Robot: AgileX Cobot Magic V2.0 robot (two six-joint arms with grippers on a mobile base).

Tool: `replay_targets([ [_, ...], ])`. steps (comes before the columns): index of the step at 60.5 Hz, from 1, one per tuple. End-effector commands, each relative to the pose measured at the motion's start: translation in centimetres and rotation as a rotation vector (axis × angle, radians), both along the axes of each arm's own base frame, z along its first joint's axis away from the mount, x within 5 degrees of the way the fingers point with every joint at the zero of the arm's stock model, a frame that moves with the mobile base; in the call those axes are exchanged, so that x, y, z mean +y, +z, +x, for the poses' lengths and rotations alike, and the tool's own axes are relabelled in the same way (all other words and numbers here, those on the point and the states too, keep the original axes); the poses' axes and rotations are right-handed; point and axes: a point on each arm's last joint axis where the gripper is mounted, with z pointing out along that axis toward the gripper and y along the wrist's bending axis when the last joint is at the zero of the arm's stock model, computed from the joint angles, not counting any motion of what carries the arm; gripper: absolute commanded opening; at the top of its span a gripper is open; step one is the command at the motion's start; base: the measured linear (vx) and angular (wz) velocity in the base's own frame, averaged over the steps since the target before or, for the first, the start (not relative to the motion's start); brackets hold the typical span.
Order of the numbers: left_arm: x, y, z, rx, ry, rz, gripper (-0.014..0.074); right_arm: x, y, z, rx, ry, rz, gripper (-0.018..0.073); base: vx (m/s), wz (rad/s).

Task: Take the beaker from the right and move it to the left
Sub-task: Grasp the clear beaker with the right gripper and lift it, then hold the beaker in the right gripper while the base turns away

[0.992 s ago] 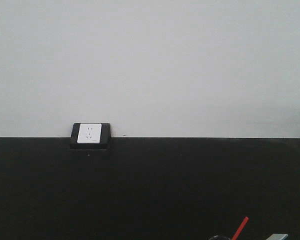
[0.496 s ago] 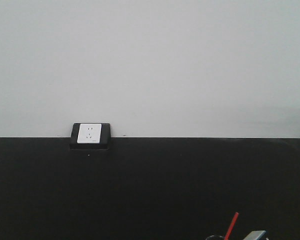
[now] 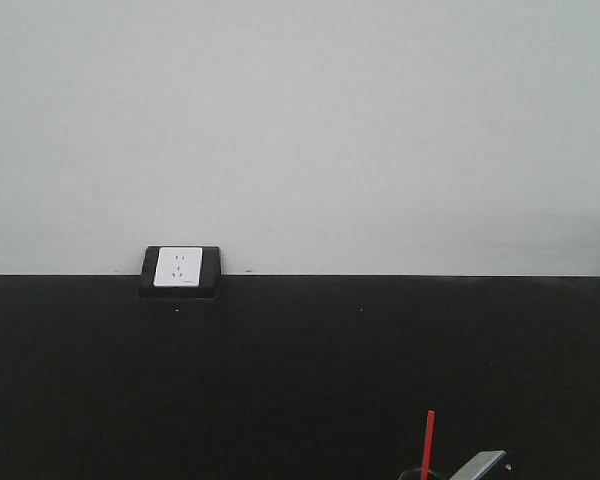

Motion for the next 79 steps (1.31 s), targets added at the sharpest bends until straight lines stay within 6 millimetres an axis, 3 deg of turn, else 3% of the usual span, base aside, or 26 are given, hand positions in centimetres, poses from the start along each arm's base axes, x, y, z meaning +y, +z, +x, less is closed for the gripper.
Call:
replay_targets([
  [1,-0.1,0.1,0.2,-0.063,-0.011,-0.003,-0.0006,0.4,4.4,0.5,-0.185,0.002,0.213,-0.0009,0.00,-0.01],
  [8,-0.1,0.1,0.2,-0.063,-0.011,-0.003,-0.0006,0.3,6.6,0.4,-0.212,-0.002,0.262,-0.0003,0.00,-0.01],
  [9,-0.1,0.1,0.2,-0.063,-0.011,-0.003,-0.0006,0.1,9.1,0.1,-0.239,-0.017,0.285,-0.0004,0.00,0.00],
  [20,-0.1,0.1,0.2,-0.063,-0.011,-0.003,-0.0006,-0.9,13.8,-1.1,-0.192,-0.135,0.270,-0.0003,0.00,0.00],
  [26,-0.1,0.1,0.2,-0.063,-0.011,-0.003,-0.0006,-1.9,16.6,-2.8,-0.159,-0.237,0.221,-0.0003,0.00,0.00],
  [40,-0.1,0.1,0.2,-0.063,-0.011,-0.003,-0.0006,-4.7,21.1,-7.8,-0.152,-0.469,0.095,-0.0003,0.00,0.00],
  [57,-0.1,0.1,0.2,-0.063,-0.011,-0.003,-0.0006,-7.1,24.3,-13.6,-0.244,-0.644,0.052,-0.0003,0.00,0.00],
  [79,-0.1,0.1,0.2,-0.063,-0.011,-0.003,-0.0006,-7.3,25.2,-15.0,-0.313,-0.645,0.051,-0.0003,0.00,0.00],
])
